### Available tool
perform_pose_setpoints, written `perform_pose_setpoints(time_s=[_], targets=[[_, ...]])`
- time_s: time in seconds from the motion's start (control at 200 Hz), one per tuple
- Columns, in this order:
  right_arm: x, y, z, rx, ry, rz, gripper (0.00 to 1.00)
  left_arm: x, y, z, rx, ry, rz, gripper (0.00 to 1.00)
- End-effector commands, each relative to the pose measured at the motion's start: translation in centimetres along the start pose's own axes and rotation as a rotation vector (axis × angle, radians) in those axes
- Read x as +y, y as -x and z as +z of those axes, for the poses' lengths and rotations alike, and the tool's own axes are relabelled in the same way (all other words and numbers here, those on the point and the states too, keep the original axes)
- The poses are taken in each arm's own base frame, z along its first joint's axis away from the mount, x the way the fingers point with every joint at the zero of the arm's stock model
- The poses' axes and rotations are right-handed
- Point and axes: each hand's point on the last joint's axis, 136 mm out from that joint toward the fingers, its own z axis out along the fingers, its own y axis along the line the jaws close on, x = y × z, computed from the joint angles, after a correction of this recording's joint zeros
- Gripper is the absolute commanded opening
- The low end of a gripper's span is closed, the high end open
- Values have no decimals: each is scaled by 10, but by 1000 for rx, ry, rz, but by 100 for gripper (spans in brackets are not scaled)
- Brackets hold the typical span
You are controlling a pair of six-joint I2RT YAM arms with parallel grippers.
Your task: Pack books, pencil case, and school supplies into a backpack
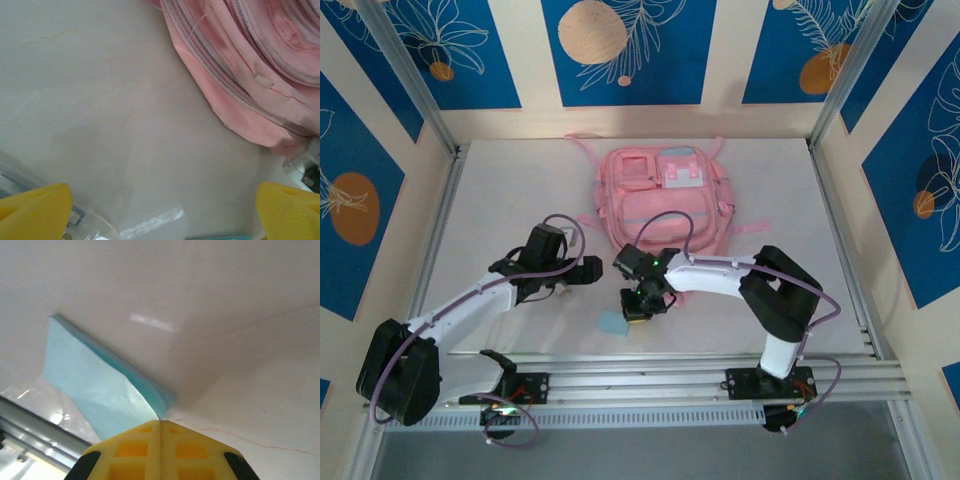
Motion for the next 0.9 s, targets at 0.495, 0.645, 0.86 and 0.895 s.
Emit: perform_pose_setpoints(time_s=[0.495,0.645,0.86,0.895], targets=[[16,-7,-6,-9,30,-84,32,9,-6,-8,8,38,13,95],[11,-3,0,-9,-8,-86,34,5,-3,-8,0,19,2,95],[0,-1,3,-24,-71,-78,40,3,-1,-10,-9,10,0,95],[0,0,3,-23,-73,-79,40,3,-1,-10,-9,9,0,95]])
